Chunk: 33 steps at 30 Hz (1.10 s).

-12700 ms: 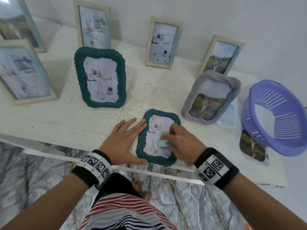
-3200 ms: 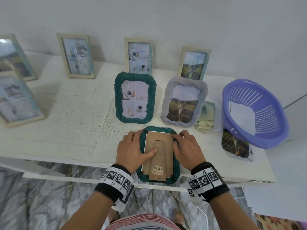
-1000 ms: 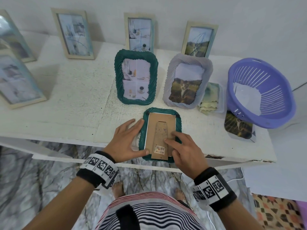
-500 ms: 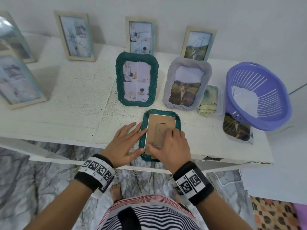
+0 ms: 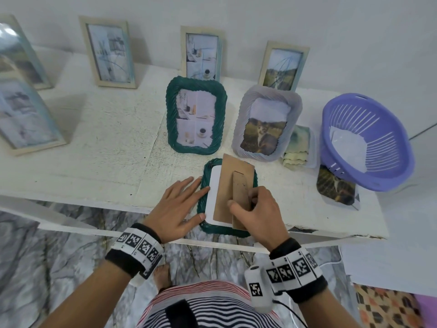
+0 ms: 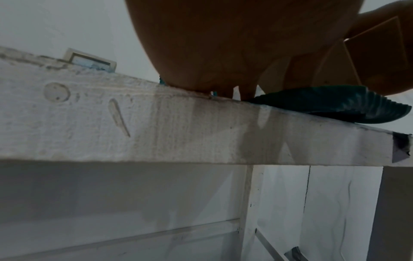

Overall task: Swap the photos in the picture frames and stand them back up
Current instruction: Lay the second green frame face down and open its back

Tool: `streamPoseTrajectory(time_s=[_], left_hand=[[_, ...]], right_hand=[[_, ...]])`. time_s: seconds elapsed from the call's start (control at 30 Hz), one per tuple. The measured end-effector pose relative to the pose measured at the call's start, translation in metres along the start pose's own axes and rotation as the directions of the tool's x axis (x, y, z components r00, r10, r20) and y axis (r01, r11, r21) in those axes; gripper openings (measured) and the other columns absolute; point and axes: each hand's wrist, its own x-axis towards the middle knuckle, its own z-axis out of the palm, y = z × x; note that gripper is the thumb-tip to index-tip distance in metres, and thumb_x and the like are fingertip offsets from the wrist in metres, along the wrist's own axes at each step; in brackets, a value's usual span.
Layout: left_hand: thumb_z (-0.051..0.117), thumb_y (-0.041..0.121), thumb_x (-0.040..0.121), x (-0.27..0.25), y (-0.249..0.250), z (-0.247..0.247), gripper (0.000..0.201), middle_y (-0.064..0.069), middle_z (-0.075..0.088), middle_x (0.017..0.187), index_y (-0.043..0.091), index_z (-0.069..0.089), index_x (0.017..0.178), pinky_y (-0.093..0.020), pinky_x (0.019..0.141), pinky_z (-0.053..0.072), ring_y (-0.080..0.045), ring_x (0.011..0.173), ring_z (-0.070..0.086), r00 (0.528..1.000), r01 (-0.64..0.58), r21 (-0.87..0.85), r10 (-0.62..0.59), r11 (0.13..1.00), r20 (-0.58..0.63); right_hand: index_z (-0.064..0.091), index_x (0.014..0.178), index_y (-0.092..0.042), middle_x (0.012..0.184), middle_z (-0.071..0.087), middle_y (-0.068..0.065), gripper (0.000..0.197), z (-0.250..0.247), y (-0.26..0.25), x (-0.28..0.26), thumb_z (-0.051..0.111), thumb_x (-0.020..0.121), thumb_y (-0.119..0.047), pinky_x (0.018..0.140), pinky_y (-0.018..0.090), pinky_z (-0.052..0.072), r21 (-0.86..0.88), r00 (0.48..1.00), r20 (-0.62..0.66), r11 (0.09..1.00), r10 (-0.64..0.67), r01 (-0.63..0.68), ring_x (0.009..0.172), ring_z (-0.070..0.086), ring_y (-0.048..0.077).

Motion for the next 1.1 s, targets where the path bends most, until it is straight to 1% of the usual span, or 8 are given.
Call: streamPoseTrajectory(time_s=[0.2, 0.33, 0.53, 0.67, 0.77, 0.83, 0.93, 1.1], left_hand=[[0.022, 0.063, 0.097, -0.001, 0.001, 0.001, 0.067, 0.002, 0.011, 0.163, 0.028, 0.019, 0.155, -0.040, 0.120, 0.005, -0.016, 0.151, 0.002, 1.000, -0.002, 0.004, 0.003, 1.000, -0.017], [0.022, 0.062, 0.098, -0.001, 0.002, 0.002, 0.066, 0.002, 0.011, 0.163, 0.028, 0.019, 0.155, -0.039, 0.121, 0.003, -0.015, 0.151, 0.001, 1.000, -0.004, 0.007, 0.004, 1.000, -0.016], [0.022, 0.061, 0.098, -0.001, 0.002, 0.001, 0.066, 0.000, 0.012, 0.163, 0.027, 0.019, 0.155, -0.038, 0.121, 0.002, -0.016, 0.151, 0.003, 1.000, -0.005, 0.015, 0.005, 1.000, -0.021], [0.024, 0.060, 0.098, -0.002, 0.004, 0.001, 0.066, -0.001, 0.013, 0.163, 0.026, 0.020, 0.155, -0.038, 0.120, 0.001, -0.017, 0.151, 0.003, 1.000, -0.005, 0.026, 0.006, 1.000, -0.023], [0.024, 0.060, 0.098, -0.001, 0.004, 0.001, 0.066, -0.001, 0.014, 0.163, 0.025, 0.021, 0.155, -0.038, 0.120, 0.002, -0.018, 0.150, 0.005, 1.000, -0.006, 0.029, 0.007, 1.000, -0.029], [0.024, 0.060, 0.098, -0.001, 0.004, 0.001, 0.066, -0.001, 0.014, 0.163, 0.025, 0.021, 0.155, -0.038, 0.120, 0.003, -0.018, 0.150, 0.006, 0.999, -0.008, 0.027, 0.009, 1.000, -0.033], [0.024, 0.061, 0.098, -0.001, 0.004, 0.001, 0.066, -0.001, 0.015, 0.163, 0.026, 0.021, 0.155, -0.039, 0.120, 0.004, -0.018, 0.150, 0.006, 0.999, -0.003, 0.018, 0.003, 1.000, -0.035], [0.024, 0.061, 0.098, -0.001, 0.005, 0.002, 0.066, 0.000, 0.015, 0.163, 0.027, 0.021, 0.155, -0.040, 0.120, 0.006, -0.018, 0.150, 0.008, 0.999, 0.006, 0.007, -0.006, 1.000, -0.046]], right_hand=[[0.051, 0.111, -0.020, 0.108, 0.058, -0.006, 0.044, -0.033, 0.015, -0.007, 0.070, 0.080, -0.046, 0.069, 0.024, 0.054, 0.139, 0.997, -0.060, 0.990, 0.042, -0.034, 0.091, 0.057, 0.001], [0.051, 0.113, -0.014, 0.107, 0.057, 0.004, 0.056, -0.056, 0.043, 0.001, 0.069, 0.077, -0.052, 0.081, 0.041, 0.053, -0.128, 0.991, -0.105, 0.988, 0.078, -0.092, 0.095, 0.058, 0.021], [0.053, 0.116, -0.005, 0.120, 0.048, 0.016, 0.058, -0.054, 0.066, 0.005, 0.066, 0.080, -0.049, 0.090, 0.042, 0.039, -0.494, 0.992, -0.111, 0.864, 0.053, -0.102, 0.106, 0.043, 0.035], [0.057, 0.111, -0.010, 0.119, 0.053, 0.021, 0.044, -0.040, 0.050, 0.004, 0.060, 0.084, -0.045, 0.083, 0.045, 0.042, -0.556, 0.969, -0.175, 0.830, -0.177, 0.051, 0.103, 0.048, 0.038], [0.062, 0.114, -0.020, 0.114, 0.057, 0.012, 0.038, -0.022, 0.029, 0.000, 0.052, 0.085, -0.042, 0.084, 0.043, 0.045, -0.556, 0.915, 0.026, 0.755, -0.402, 0.347, 0.102, 0.051, 0.033], [0.065, 0.113, -0.023, 0.117, 0.057, 0.009, 0.038, -0.007, 0.020, -0.002, 0.056, 0.082, -0.044, 0.083, 0.042, 0.048, -0.483, 0.886, 0.172, 0.747, -0.431, 0.457, 0.101, 0.051, 0.030], [0.067, 0.109, -0.022, 0.117, 0.056, 0.008, 0.042, 0.006, 0.014, 0.001, 0.059, 0.077, -0.047, 0.082, 0.044, 0.049, -0.482, 0.863, 0.313, 0.716, -0.398, 0.505, 0.099, 0.050, 0.031], [0.064, 0.110, -0.022, 0.118, 0.053, 0.009, 0.045, 0.007, 0.011, 0.006, 0.060, 0.075, -0.049, 0.084, 0.045, 0.048, -0.512, 0.864, 0.341, 0.698, -0.370, 0.501, 0.101, 0.048, 0.031]])
